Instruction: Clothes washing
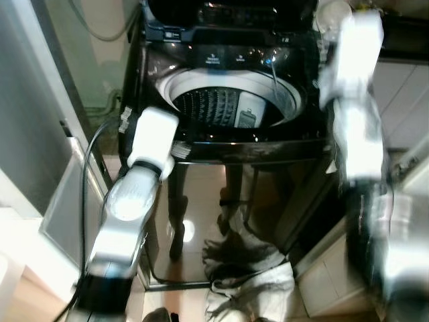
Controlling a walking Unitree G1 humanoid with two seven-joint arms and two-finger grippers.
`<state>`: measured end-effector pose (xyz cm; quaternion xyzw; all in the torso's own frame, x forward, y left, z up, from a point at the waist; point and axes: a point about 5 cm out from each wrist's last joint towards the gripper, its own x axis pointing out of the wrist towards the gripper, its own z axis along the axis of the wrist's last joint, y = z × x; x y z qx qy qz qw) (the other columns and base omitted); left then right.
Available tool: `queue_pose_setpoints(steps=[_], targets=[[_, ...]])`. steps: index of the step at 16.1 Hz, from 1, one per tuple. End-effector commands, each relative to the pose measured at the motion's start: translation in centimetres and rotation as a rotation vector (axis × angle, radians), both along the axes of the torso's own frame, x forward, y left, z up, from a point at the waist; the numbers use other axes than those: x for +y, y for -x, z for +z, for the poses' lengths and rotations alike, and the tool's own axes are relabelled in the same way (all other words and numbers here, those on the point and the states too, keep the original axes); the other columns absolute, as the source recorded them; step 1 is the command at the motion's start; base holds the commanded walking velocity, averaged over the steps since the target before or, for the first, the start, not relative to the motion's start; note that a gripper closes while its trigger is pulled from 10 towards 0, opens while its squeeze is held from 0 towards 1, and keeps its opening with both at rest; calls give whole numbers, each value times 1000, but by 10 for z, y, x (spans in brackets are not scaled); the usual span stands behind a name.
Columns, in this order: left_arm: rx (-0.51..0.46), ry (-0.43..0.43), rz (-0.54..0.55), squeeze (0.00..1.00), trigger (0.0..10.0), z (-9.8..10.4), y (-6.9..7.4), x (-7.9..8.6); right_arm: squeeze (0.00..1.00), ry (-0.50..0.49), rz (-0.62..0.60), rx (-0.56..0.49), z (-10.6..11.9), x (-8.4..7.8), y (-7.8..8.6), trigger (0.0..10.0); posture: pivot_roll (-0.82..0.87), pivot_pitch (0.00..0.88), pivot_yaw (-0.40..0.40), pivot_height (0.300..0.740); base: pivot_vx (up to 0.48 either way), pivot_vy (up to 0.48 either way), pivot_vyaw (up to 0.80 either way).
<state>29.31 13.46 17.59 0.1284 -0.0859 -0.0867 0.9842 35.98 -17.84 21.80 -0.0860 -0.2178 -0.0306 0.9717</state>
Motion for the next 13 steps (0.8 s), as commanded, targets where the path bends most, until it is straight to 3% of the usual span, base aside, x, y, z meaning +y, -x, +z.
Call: queue_pose_setpoints(steps=[1,2,3,4,5,6,8,10,13], targets=[[-15,-15,6,0,10000,5,4,-2,0,11,-16,-71,13,-2,16,10000,-45,0,-52,736,0,0,0],[10,-13,-1,0,10000,-2,10,-2,0,32,24,-16,-13,-2,34,10000,-53,0,-45,736,0,0,0],[53,-61,3,0,10000,-16,19,-1,0,-22,76,185,-65,-9,56,10000,-57,0,-43,736,0,0,0],[44,-182,-10,0,10000,-19,23,-2,0,-102,81,394,-108,-18,72,10000,-53,0,-38,736,0,0,0],[54,-204,-15,0,10000,-19,20,-2,0,-70,72,457,-125,-19,76,10000,-43,0,-23,736,0,0,0],[56,-204,-16,0,10000,-18,16,1,0,-57,91,455,-124,-11,72,10000,-38,0,-10,736,0,0,0],[88,-91,20,0,10000,-21,8,10,0,-66,139,412,-111,6,60,10000,-36,0,-4,736,0,0,0],[103,-9,59,0,10000,-22,5,13,0,-99,149,425,-108,8,51,10000,-33,0,-12,736,0,0,0],[98,27,70,0,10000,-24,5,8,0,-74,179,437,-103,12,41,10000,-29,0,-24,736,0,0,0]])
